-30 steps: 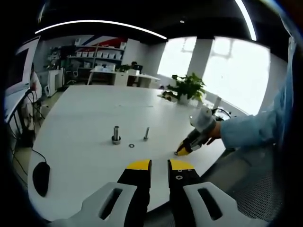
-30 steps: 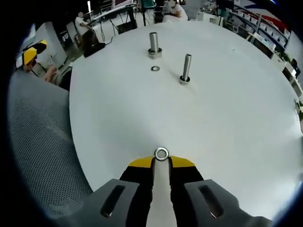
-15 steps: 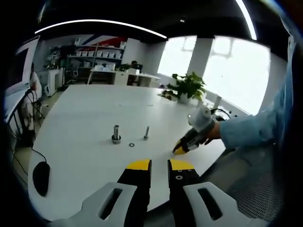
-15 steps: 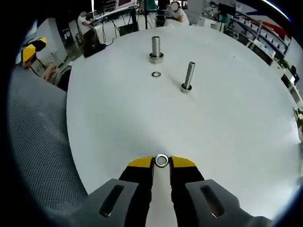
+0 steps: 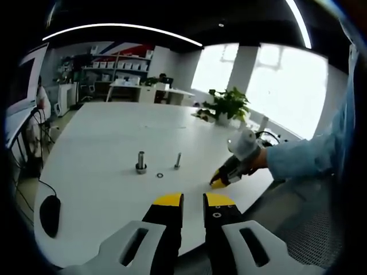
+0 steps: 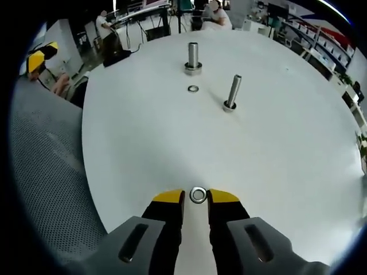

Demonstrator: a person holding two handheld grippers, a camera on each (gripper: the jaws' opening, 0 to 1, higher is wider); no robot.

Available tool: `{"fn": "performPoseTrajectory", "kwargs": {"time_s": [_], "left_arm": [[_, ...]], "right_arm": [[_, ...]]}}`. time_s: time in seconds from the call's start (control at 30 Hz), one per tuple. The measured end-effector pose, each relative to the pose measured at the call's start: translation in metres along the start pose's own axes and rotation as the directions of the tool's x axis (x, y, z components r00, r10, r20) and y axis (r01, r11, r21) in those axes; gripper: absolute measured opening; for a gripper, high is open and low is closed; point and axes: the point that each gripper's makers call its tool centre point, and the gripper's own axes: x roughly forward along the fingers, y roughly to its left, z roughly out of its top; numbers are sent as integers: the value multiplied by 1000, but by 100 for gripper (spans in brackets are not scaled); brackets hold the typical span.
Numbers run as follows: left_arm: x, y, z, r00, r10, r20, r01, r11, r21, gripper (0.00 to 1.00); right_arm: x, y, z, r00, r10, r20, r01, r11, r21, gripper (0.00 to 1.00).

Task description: Place the washer onto the threaded stud by aligning its center hole with the stud, sliding it down to the base, and recovering from edge contact or off-axis alignment until the washer reaches the visible bottom stop.

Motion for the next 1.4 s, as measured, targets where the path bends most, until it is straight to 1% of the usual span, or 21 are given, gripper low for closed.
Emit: {"fn": "performPoseTrajectory", "kwargs": {"time_s": [0.2, 0.37, 0.87, 1.0, 1.17, 1.27, 1.4], "left_arm": [[0, 0, 0, 1000, 1, 1, -1, 1000, -2, 11], [0, 0, 0, 1000, -1, -1, 1, 1000, -2, 11], [0, 0, -1, 1000, 0, -2, 0, 1000, -4, 11], [0, 0, -1, 1000, 0, -2, 0, 1000, -5, 11], [0, -1, -1, 1000, -4, -4, 4, 1000, -3, 11], [0, -1, -2, 1000, -5, -5, 5, 1000, -3, 11], [0, -1, -1, 1000, -5, -5, 5, 1000, -4, 11]], "right_arm": [[-1, -2, -2, 1000, -2, -4, 2, 1000, 7, 18], [-1, -4, -2, 1000, -12, -1, 12, 1000, 24, 15], [0, -4, 5, 1000, -26, 6, 26, 1000, 5, 14], [-4, -5, 13, 999, -37, 29, 37, 999, 3, 14], [-9, -13, 29, 996, -61, 70, 62, 998, -6, 14], [-14, -17, 42, 992, -71, 106, 72, 997, -6, 14], [-17, -28, 58, 986, -95, 137, 99, 995, -24, 14]]}}
